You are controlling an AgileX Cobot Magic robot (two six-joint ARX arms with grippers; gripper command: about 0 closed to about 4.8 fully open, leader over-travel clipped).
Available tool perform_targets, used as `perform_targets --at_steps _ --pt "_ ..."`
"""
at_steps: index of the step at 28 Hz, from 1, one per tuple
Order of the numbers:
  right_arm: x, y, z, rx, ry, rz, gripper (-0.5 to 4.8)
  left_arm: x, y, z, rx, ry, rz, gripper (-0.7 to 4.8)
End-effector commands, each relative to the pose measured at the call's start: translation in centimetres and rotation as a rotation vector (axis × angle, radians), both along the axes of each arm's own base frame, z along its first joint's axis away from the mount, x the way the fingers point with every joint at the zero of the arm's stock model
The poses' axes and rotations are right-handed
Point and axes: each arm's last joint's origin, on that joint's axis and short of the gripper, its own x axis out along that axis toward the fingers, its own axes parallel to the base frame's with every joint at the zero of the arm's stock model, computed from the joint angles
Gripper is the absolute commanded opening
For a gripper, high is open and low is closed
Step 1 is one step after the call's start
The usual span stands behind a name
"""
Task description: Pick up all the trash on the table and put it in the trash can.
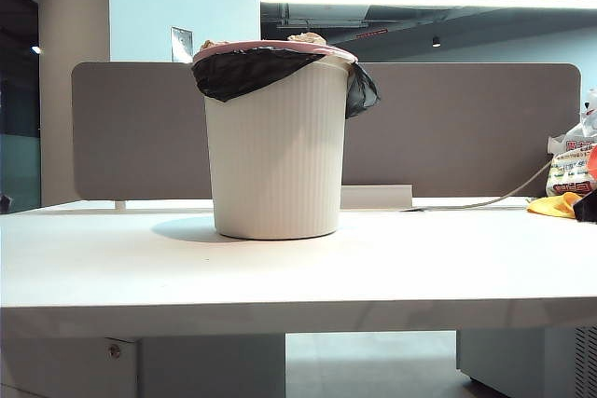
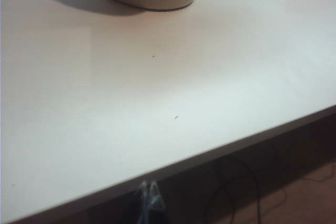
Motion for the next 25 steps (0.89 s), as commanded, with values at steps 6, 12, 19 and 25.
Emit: perform_targets --at_steps 6,12,19,25 --pt "0.0 0.0 0.0 0.007 -0.007 -0.003 0.00 -0.1 0.0 -0.3 0.017 0.022 -0.003 -0.01" --pt "-0.9 -1.0 1.1 0.068 -0.123 -0.031 0.00 -0.1 0.0 -0.2 0.016 0.020 0.000 -0.01" --pt "-0.8 -3.4 2.8 0.112 -0.319 -0.262 0.00 0.3 2.3 0.7 -0.058 -0.070 0.123 -0.01" --pt "-0.6 -5.0 2.7 0.082 -0.321 -0.433 0.00 0.1 5.6 1.7 -0.063 -0.201 0.451 -0.01"
